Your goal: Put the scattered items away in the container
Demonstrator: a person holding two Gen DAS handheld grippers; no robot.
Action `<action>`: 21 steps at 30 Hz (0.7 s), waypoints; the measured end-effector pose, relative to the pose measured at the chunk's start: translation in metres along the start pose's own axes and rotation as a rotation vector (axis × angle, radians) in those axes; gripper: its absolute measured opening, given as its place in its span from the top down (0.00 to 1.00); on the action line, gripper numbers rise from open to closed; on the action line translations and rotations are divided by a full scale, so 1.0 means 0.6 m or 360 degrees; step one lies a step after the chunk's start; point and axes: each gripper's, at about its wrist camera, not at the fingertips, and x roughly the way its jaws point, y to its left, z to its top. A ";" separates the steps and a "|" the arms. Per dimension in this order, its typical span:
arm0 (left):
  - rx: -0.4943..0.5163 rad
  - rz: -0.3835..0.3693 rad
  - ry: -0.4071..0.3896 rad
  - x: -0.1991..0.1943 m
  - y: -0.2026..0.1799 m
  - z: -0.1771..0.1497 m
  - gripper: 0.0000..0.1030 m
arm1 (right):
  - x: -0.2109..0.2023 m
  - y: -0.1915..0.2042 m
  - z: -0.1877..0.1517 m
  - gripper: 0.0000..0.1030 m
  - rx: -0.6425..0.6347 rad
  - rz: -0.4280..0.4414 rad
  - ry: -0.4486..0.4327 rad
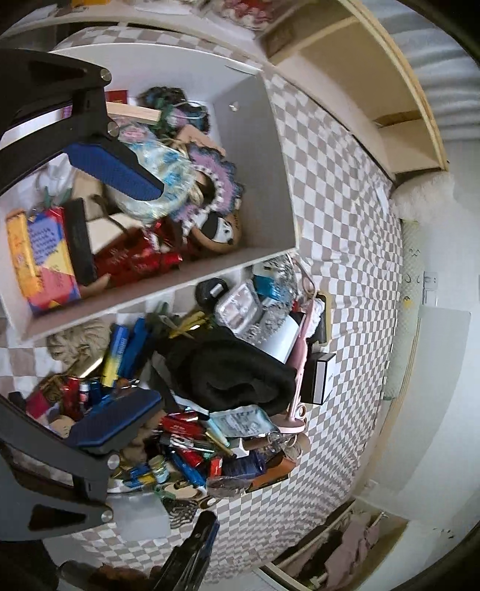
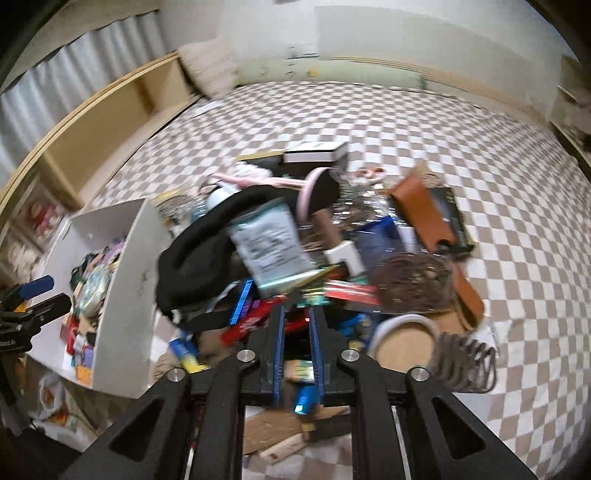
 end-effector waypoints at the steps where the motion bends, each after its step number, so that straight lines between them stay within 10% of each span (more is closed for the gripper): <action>1: 0.0021 0.0010 -0.0002 0.005 -0.009 0.004 0.00 | -0.002 -0.010 -0.001 0.28 0.0021 -0.0022 -0.0014; 21: 0.0183 0.0045 0.0155 0.146 -0.166 0.075 0.00 | 0.009 -0.127 -0.019 0.26 0.0254 -0.0144 0.0068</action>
